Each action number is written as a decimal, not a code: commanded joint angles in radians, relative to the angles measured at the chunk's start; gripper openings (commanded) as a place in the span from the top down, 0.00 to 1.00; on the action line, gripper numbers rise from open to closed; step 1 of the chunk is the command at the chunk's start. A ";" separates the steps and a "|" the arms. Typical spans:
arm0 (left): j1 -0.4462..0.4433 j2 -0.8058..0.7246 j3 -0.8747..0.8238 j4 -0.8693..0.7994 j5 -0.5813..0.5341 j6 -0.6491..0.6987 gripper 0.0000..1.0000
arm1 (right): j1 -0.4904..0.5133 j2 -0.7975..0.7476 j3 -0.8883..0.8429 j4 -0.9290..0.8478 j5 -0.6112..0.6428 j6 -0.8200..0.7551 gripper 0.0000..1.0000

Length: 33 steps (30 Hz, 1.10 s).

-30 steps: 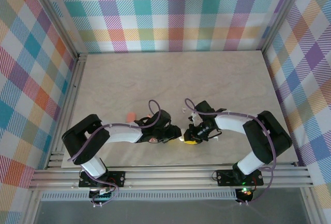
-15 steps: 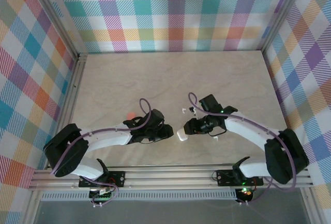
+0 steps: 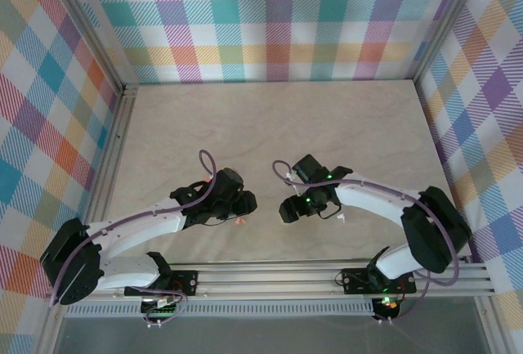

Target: Insert wireless bluetooth earbuds into charging case

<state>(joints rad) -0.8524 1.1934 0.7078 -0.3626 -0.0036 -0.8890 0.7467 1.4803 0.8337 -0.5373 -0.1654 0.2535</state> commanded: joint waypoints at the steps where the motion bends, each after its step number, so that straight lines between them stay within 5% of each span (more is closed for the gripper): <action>1: 0.010 -0.042 0.015 -0.075 -0.038 0.025 0.52 | 0.023 0.050 0.045 -0.015 0.063 0.011 0.26; 9: 0.013 -0.066 0.000 -0.080 -0.060 0.022 0.49 | 0.066 0.135 0.085 -0.016 0.097 -0.001 0.29; 17: 0.035 -0.070 0.023 -0.107 -0.075 0.021 0.40 | 0.112 0.202 0.092 -0.042 0.169 -0.028 0.54; 25: 0.041 -0.086 0.088 -0.233 -0.179 0.110 0.36 | 0.114 0.058 0.050 0.032 0.164 -0.113 0.71; 33: 0.111 -0.185 0.028 0.023 0.125 0.276 0.36 | 0.114 -0.132 0.013 0.117 0.184 -0.261 0.76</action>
<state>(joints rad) -0.7860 1.0630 0.7589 -0.4671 -0.0257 -0.7010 0.8524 1.4162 0.8722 -0.4789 0.0082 0.0849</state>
